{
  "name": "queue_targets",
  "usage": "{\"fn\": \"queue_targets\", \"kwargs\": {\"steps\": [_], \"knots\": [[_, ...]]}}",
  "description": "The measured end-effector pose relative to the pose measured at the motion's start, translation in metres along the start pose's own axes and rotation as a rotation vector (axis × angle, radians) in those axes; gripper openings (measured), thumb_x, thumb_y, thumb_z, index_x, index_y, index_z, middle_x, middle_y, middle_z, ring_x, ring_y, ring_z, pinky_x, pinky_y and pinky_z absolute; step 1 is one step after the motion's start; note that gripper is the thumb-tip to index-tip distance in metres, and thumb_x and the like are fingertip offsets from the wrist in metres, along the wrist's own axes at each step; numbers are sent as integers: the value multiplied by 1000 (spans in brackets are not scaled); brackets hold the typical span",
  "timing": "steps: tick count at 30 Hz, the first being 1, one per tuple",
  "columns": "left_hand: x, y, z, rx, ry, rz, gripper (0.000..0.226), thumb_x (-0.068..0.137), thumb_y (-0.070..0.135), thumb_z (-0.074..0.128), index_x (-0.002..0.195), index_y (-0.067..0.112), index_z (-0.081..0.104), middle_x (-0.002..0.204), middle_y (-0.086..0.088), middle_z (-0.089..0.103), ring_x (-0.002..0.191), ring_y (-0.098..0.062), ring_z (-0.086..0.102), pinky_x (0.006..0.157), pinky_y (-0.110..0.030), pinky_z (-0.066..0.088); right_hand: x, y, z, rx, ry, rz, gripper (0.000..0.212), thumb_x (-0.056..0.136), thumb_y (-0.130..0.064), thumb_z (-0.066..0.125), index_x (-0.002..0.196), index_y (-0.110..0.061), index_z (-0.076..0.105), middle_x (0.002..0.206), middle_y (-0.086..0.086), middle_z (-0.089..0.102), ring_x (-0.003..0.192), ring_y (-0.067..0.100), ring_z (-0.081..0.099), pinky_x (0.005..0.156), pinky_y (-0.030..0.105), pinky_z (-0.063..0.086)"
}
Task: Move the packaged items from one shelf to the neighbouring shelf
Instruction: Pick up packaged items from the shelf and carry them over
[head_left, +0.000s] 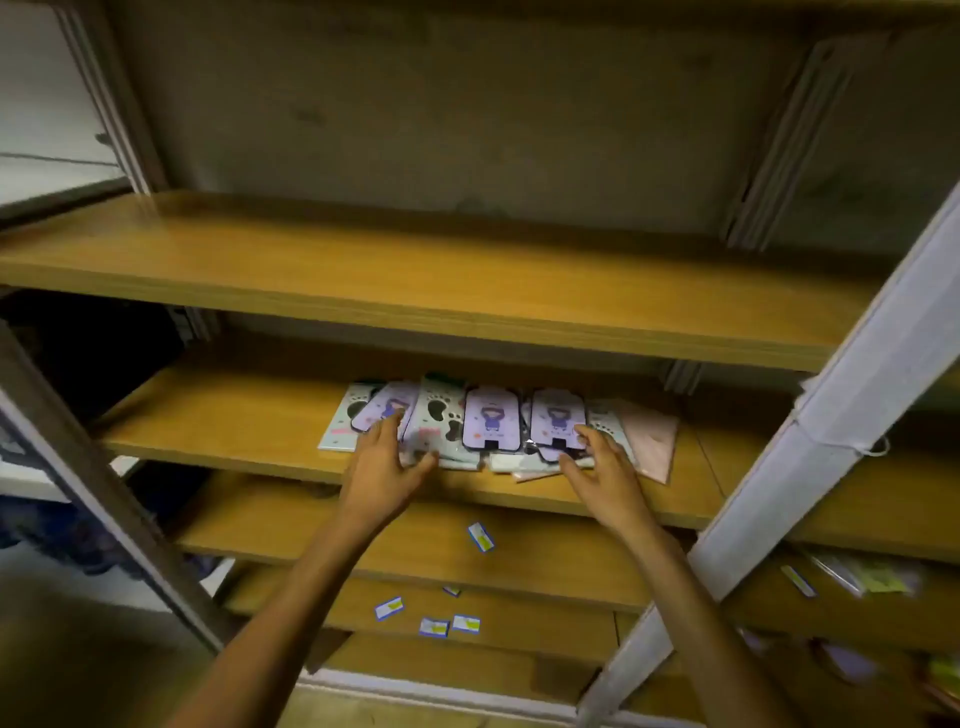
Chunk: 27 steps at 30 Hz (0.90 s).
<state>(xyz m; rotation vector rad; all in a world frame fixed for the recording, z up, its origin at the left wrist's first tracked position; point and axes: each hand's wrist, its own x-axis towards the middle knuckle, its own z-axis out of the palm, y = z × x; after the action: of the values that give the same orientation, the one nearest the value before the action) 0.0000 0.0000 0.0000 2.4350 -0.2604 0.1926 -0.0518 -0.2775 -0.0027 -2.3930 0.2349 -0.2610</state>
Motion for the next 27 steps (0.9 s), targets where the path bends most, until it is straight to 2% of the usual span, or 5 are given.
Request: {"fn": "queue_targets", "kwargs": {"steps": [3, 12, 21, 24, 27], "knots": [[28, -5, 9, 32, 54, 29, 79, 80, 54, 61, 142, 10, 38, 139, -14, 49, 125, -31, 45, 100, -46, 43, 25, 5, 7, -70, 124, 22, 50, 90, -30, 63, 134, -11, 48, 134, 13, 51, 126, 30, 43, 103, 36, 34], [59, -14, 45, 274, 33, -63, 88, 77, 65, 61, 143, 13, 36, 137, -14, 50, 125, -34, 43, 99, -44, 35, 57, 23, 23, -129, 165, 164, 62, 81, -43, 71, 131, -11, 52, 133, 15, 52, 123, 32, 42, 101, 39, 35], [53, -6, 48, 78, 88, -134, 81, 77, 44, 73, 143, 12, 40, 129, -13, 59, 122, -36, 43, 95, -46, 38, 69, 48, 18, 64, 119, 189, 52, 69, -57, 71, 111, -29, 56, 111, 0, 66, 107, 25, 58, 90, 44, 50], [53, -3, 47, -12, 102, -149, 79, 77, 32, 76, 143, 8, 39, 128, -17, 59, 120, -36, 45, 98, -47, 40, 70, 50, 14, 180, 153, 166, 49, 69, -38, 79, 109, -33, 52, 104, -6, 66, 102, 20, 62, 87, 41, 53], [59, -3, 43, -69, 102, -168, 77, 73, 24, 81, 138, 4, 44, 120, -18, 63, 110, -35, 57, 93, -48, 48, 71, 43, 8, 359, 137, 202, 50, 73, -6, 80, 111, -21, 50, 93, -12, 60, 87, 3, 60, 75, 16, 49]]}}
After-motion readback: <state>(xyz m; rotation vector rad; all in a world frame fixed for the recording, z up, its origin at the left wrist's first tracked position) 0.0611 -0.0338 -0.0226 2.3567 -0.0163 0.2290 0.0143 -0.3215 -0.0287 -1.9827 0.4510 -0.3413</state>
